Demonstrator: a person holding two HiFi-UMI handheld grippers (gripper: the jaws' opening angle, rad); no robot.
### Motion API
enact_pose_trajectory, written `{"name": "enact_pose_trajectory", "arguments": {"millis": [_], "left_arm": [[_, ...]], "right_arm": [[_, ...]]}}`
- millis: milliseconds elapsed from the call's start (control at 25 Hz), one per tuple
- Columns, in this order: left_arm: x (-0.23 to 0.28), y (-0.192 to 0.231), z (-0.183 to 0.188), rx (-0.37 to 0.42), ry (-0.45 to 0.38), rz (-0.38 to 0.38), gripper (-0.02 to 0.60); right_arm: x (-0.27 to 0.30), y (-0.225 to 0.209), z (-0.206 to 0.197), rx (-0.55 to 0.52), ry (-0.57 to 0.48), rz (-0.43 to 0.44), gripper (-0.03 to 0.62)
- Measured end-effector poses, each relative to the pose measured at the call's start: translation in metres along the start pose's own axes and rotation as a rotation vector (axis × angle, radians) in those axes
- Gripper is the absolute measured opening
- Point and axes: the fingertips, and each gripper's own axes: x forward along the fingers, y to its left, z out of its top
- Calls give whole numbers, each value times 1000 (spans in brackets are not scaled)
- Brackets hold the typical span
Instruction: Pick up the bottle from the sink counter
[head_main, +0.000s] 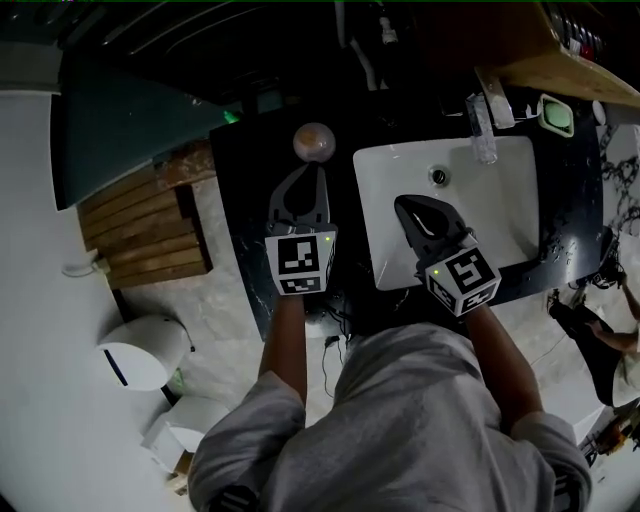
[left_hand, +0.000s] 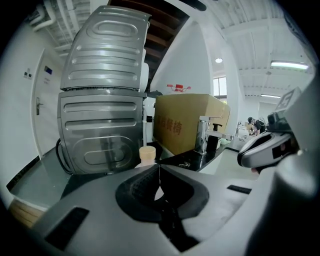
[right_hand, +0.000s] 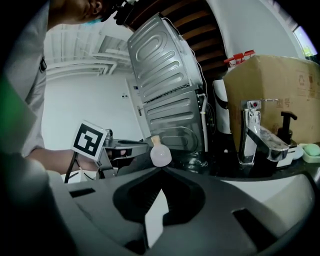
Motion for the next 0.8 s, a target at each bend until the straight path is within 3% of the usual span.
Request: {"name": "enact_pose_trajectory", "arguments": {"millis": [240, 440, 680, 800], "left_arm": [[0, 11, 8, -45, -65, -5, 14], [3, 17, 8, -37, -63, 5, 17], [12, 24, 3, -97, -38, 1, 145], [17, 24, 6, -102, -65, -7, 195]], "right_arm": [[0, 0, -5, 22, 13, 4, 9], [-7, -7, -10, 50, 20, -9, 9], [-9, -15, -9, 72, 16, -19, 9], [-8, -16, -14, 80, 23, -19, 9]]}}
